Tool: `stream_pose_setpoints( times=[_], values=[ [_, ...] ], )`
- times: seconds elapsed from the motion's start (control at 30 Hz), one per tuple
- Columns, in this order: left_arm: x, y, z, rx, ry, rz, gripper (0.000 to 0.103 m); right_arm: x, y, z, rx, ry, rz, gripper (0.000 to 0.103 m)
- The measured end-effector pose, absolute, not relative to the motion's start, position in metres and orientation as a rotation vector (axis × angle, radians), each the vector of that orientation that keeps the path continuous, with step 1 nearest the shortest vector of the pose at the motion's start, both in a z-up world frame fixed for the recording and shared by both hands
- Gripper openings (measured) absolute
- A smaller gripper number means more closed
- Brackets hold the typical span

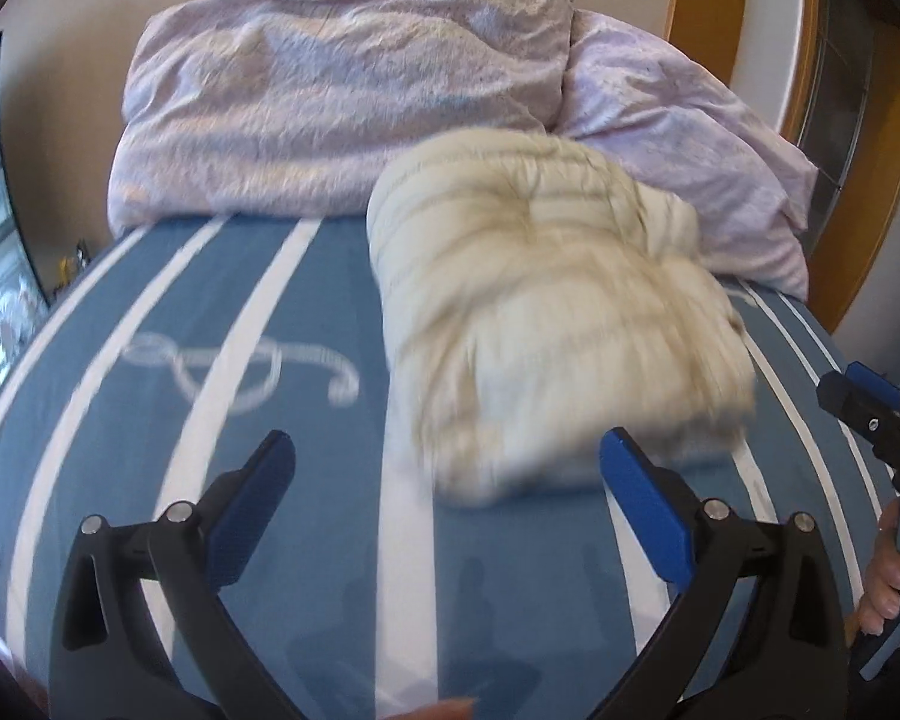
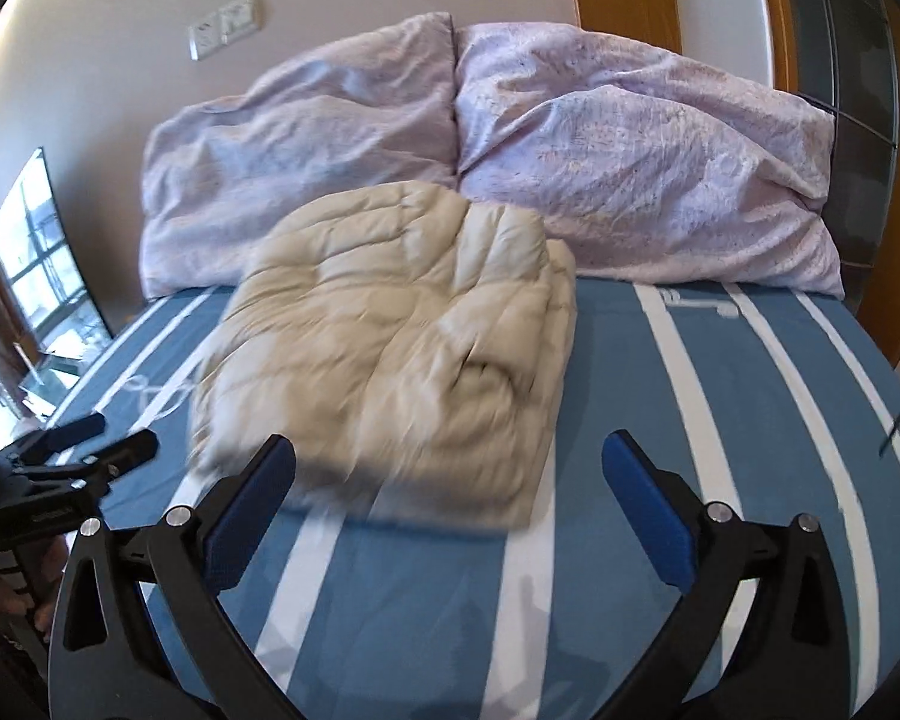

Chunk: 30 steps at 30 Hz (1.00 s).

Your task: Fold large clothes

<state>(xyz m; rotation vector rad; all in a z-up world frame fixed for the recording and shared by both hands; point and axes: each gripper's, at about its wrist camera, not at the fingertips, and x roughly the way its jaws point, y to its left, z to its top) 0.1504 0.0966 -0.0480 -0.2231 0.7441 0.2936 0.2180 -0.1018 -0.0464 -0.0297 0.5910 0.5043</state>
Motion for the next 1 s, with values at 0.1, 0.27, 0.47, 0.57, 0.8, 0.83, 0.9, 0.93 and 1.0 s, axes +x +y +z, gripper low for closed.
stream_pose_setpoints(
  times=[0.1, 0.27, 0.47, 0.57, 0.8, 0.83, 0.9, 0.93, 1.0],
  values=[
    [0.129, 0.088, -0.056, -0.239, 0.776, 0.309, 0.101, 0.199, -0.111, -0.053, 0.024, 0.639, 0.511, 0.102],
    [0.105, 0.078, -0.060, -0.285, 0.792, 0.293, 0.101, 0.178, -0.114, -0.056, 0.018, 0.657, 0.506, 0.102],
    [0.089, 0.063, -0.048, -0.287, 0.751, 0.247, 0.101, 0.155, -0.110, -0.058, -0.040, 0.625, 0.468, 0.102],
    [0.086, 0.058, -0.044, -0.292, 0.750, 0.238, 0.101, 0.150, -0.106, -0.061, -0.062, 0.643, 0.467, 0.102],
    [0.079, 0.047, -0.039, -0.270, 0.759, 0.232, 0.101, 0.145, -0.105, -0.059, -0.049, 0.649, 0.484, 0.102],
    [0.077, 0.047, -0.037, -0.269, 0.755, 0.230, 0.101, 0.144, -0.105, -0.059, -0.047, 0.652, 0.486, 0.102],
    [0.076, 0.046, -0.035, -0.267, 0.749, 0.225, 0.101, 0.144, -0.105, -0.058, -0.041, 0.658, 0.488, 0.102],
    [0.075, 0.046, -0.033, -0.264, 0.747, 0.223, 0.101, 0.143, -0.105, -0.058, -0.039, 0.660, 0.491, 0.102],
    [0.074, 0.045, -0.031, -0.261, 0.743, 0.223, 0.101, 0.144, -0.104, -0.057, -0.035, 0.665, 0.493, 0.102]
  ],
)
